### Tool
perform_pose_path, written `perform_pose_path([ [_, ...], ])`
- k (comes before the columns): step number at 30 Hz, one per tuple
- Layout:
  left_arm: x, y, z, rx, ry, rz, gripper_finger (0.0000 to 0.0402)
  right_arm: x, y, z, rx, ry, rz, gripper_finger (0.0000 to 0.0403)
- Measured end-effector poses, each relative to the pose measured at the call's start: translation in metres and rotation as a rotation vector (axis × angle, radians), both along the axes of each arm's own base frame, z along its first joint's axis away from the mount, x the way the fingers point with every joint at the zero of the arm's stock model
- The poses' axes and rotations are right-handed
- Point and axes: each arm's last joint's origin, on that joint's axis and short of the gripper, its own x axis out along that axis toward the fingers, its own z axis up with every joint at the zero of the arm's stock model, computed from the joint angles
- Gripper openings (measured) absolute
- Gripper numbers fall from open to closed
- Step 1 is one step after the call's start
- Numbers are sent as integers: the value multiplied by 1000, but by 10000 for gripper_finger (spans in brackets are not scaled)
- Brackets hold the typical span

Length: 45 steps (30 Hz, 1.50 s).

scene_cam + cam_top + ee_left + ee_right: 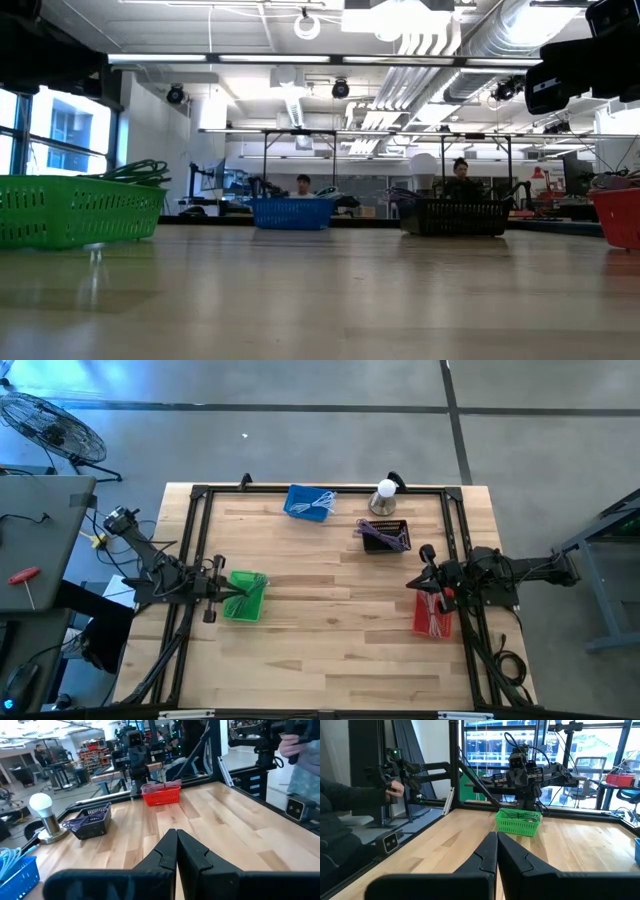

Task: Pick & Place USB Port
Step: Return to Home Position

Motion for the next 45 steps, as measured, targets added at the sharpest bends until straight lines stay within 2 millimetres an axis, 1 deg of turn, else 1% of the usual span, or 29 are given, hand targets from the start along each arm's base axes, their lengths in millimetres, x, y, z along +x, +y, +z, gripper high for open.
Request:
perform_pose_path([
  [6, 6, 9, 0, 18, 1, 40, 0, 0, 0, 0, 1, -1, 0, 0],
  [9, 11, 16, -1, 11, 7, 24, 0, 0, 0, 0, 2, -1, -3, 0],
  [14, 16, 30, -2, -20, 22, 51, 0, 0, 0, 0, 3, 0, -3, 0],
  [18, 18, 38, -3, -77, 39, 65, 0, 0, 0, -1, 22, 12, 6, 0],
  [22, 19, 43, -4, -84, 46, 53, 0, 0, 1, -2, 22, 22, 19, 0],
  [30, 19, 55, -3, -129, 38, 155, 0, 0, 0, -2, 10, 20, 16, 0],
  [37, 18, 58, -2, -200, 62, 157, 0, 1, -2, -3, -45, 14, -57, 0],
  [41, 16, 57, 3, -200, 91, 136, 0, 1, -2, -3, -47, 21, -64, 0],
  [45, 14, 56, 9, -200, 84, 129, 0, 1, -2, -4, -45, 26, -79, 0],
])
